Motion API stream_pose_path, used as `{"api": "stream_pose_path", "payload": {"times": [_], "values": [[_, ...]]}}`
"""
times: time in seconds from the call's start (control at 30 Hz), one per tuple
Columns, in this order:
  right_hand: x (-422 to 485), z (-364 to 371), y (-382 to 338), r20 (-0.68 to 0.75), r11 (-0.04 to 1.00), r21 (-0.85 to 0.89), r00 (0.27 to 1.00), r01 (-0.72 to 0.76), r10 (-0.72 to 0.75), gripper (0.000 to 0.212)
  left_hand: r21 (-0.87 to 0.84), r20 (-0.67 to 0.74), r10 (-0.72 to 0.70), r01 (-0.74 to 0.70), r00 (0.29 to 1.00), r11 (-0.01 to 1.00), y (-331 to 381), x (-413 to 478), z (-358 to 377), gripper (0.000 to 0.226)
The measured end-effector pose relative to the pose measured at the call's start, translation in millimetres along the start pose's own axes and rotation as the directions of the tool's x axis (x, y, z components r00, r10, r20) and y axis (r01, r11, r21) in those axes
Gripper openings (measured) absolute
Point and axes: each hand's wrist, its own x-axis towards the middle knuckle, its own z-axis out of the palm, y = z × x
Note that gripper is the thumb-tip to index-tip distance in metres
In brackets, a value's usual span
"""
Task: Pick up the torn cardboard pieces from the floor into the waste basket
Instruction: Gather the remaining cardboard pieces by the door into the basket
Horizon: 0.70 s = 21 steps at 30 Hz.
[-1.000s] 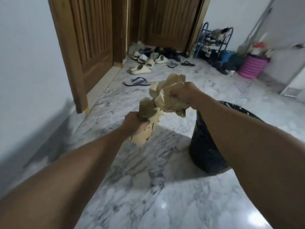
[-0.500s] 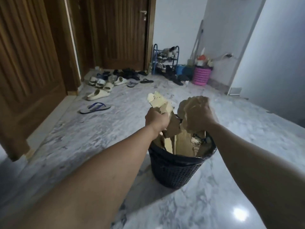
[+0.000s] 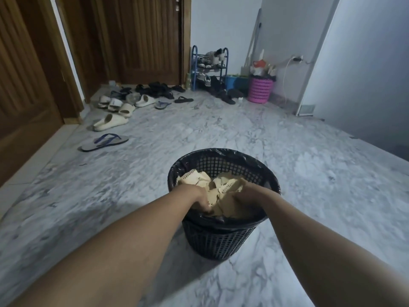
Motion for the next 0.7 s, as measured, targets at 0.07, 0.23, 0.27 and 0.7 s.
{"api": "stream_pose_path", "payload": {"times": [0.07, 0.23, 0.27, 0.7], "values": [[7.0, 6.8, 1.0, 0.083, 0.997, -0.08, 0.996, 0.016, -0.009, 0.056, 0.007, 0.099, -0.014, 0.013, 0.995, 1.0, -0.1, 5.1, 1.0, 0.079], [9.3, 9.7, 1.9, 0.182, 0.988, -0.143, 0.983, 0.062, -0.035, 0.054, -0.054, 0.154, 0.001, 0.008, 0.988, 0.999, -3.3, 9.1, 1.3, 0.086], [5.5, 10.5, -1.3, 0.144, 0.99, -0.131, 0.989, 0.05, -0.03, 0.053, -0.025, 0.128, 0.01, -0.006, 0.992, 1.0, -3.7, 7.7, 1.8, 0.089], [-32.1, -16.0, 33.6, -0.38, 0.907, 0.33, 0.842, -0.263, 0.382, 0.06, -0.377, -0.496, -0.194, -0.008, 0.846, 0.926, -35.4, -30.9, 7.0, 0.042]]}}
